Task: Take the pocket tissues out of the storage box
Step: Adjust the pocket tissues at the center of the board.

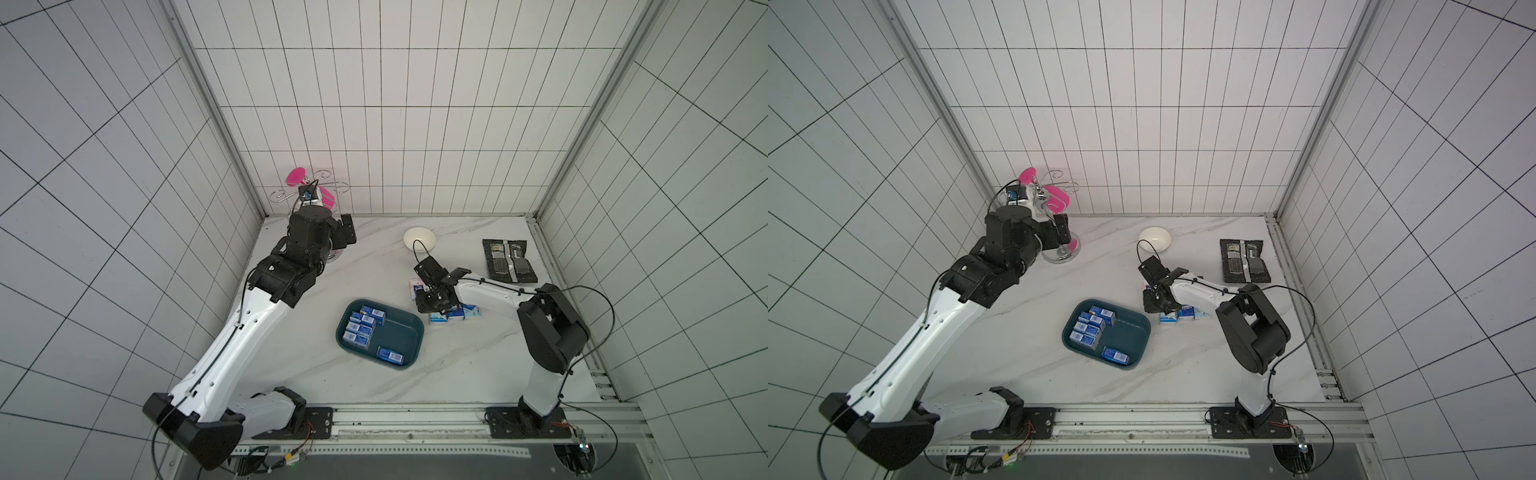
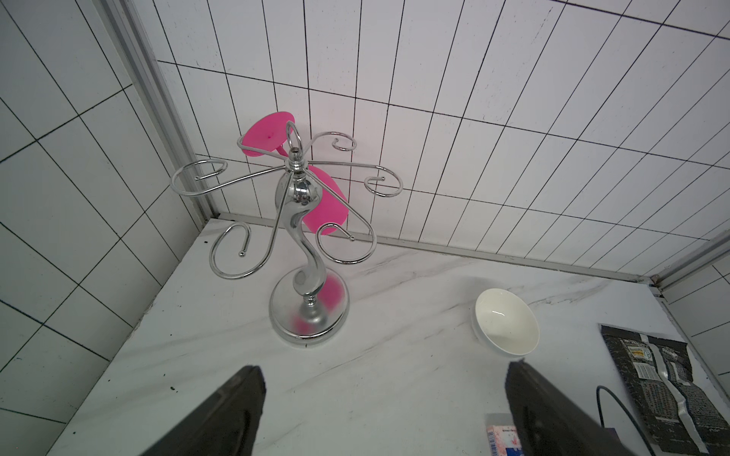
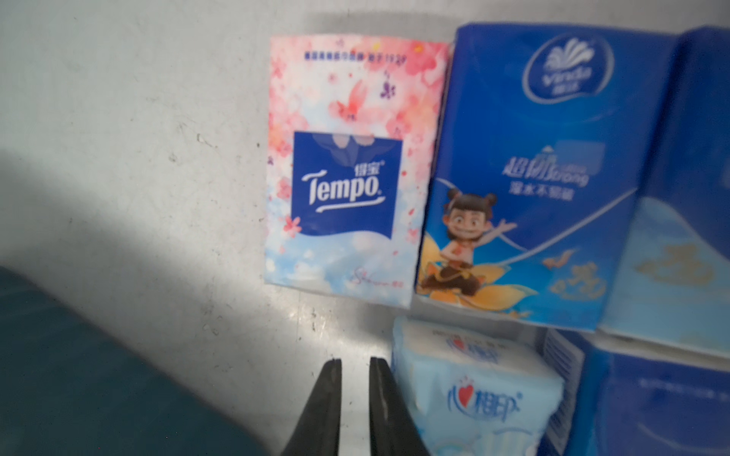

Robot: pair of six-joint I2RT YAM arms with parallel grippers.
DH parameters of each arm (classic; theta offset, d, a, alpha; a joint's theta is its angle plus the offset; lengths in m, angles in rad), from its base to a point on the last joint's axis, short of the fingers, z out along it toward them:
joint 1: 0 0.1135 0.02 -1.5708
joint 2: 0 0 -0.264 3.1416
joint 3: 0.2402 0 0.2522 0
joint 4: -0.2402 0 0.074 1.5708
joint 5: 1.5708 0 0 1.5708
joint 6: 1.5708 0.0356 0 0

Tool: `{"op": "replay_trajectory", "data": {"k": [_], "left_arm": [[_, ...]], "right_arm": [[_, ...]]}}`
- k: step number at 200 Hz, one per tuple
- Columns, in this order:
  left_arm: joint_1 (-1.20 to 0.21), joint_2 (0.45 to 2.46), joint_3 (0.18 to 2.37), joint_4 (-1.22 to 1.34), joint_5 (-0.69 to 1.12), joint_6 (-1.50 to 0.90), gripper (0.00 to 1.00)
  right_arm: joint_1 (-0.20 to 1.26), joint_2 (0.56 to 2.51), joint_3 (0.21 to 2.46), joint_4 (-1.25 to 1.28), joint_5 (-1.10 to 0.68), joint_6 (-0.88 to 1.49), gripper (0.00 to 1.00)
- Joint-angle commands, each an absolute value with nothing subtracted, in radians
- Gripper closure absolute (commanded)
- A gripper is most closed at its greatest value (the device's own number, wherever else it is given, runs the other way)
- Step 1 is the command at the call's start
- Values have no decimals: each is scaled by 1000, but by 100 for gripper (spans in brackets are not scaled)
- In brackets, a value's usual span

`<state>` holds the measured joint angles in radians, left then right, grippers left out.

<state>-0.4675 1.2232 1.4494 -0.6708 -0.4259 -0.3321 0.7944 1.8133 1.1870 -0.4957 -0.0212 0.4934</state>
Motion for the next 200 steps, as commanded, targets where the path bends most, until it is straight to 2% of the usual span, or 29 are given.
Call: {"op": "replay_trajectory", "data": {"k": [1,69,200], "left_arm": [[-463,1212,1452,-671,-430,-324,2],[-463,1230,1473,-671,-419,-325,2],[-463,1223,1455,-662,-422,-326,2]], "right_arm": [[837,1742,1142,-530,-39,481,82],[854,1640,984,-497,-44,529,81],[810,1703,1060,-480,-45,503,81]]}}
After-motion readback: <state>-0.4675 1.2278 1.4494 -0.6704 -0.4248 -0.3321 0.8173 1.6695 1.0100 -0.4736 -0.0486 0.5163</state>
